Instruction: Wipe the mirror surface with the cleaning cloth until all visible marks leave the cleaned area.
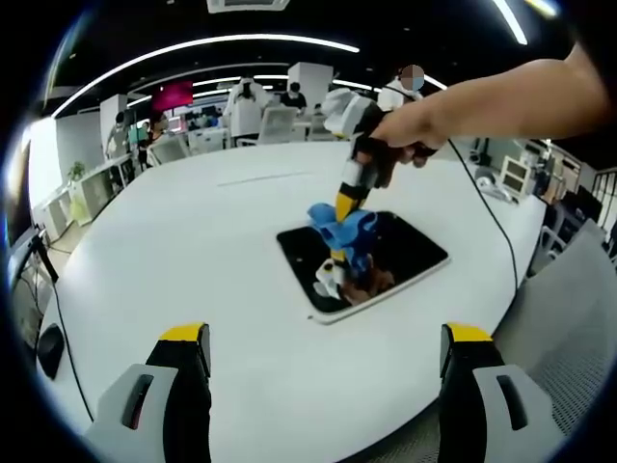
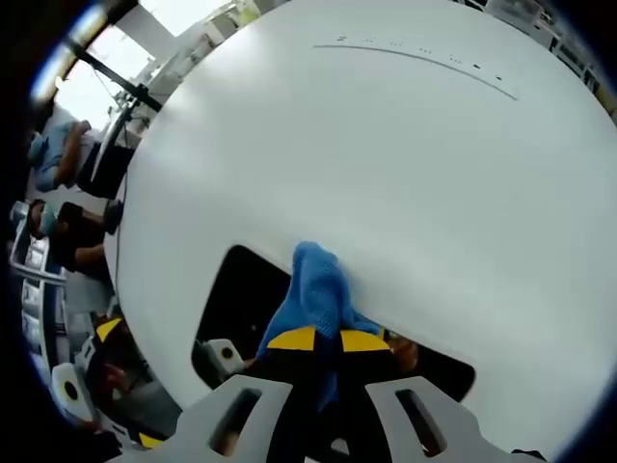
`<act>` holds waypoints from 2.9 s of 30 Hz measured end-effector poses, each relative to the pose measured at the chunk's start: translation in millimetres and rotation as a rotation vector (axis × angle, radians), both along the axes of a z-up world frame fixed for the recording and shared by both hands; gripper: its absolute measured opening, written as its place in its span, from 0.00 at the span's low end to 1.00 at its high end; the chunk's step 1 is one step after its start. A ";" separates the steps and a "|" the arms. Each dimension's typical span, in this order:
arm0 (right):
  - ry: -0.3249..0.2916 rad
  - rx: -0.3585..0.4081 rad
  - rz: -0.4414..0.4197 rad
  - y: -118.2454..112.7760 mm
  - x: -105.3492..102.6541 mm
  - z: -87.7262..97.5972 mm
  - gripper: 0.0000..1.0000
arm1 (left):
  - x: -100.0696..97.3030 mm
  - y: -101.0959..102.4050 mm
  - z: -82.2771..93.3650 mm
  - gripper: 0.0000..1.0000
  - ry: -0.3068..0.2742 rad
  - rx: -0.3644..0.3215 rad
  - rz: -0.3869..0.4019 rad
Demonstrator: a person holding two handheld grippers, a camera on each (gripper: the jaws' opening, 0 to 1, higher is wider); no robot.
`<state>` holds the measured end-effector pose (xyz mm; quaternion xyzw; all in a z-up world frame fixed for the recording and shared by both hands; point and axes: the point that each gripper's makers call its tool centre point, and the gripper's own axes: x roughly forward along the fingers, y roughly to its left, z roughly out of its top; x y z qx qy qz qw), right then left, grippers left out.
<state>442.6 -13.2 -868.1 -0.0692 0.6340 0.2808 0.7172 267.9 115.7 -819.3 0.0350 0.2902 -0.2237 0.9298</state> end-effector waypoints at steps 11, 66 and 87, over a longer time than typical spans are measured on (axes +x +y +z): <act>-0.005 -0.013 -0.007 -14.8 4.4 -2.0 0.02 | -1.1 -1.2 -1.0 1.00 0.004 0.004 -0.007; -0.090 -0.080 -0.039 -42.9 -15.8 2.9 0.01 | 1.1 1.2 2.4 1.00 -0.014 0.016 0.005; -0.112 -0.064 -0.044 -47.0 -46.7 6.4 0.01 | 0.1 -0.3 3.9 1.00 -0.021 0.020 0.003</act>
